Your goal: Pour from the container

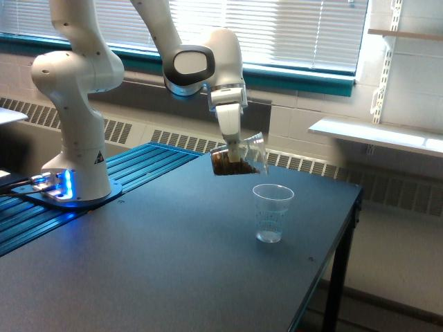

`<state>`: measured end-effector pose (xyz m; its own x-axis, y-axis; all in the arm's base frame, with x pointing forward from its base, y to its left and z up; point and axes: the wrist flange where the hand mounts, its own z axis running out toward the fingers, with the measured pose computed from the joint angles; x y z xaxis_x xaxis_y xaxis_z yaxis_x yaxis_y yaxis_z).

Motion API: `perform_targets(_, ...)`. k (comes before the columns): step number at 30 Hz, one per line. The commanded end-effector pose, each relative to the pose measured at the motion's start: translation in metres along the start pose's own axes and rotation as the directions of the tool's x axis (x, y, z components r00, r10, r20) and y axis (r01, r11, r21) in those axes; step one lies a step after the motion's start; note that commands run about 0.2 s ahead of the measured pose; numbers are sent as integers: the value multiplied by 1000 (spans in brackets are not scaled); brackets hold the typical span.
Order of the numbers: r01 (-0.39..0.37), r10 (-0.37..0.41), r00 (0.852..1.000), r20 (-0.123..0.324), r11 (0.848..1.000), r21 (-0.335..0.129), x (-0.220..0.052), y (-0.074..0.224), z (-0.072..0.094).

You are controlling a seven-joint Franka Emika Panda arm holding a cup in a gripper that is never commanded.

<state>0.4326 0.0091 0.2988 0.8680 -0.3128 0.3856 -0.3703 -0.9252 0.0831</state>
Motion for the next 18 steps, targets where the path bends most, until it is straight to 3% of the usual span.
perform_targets(1,0,0,1000,-15,1000,-11,6,-11,-4)
perform_targets(18,34,-35,999,-11,996,-87,5,-9,0)
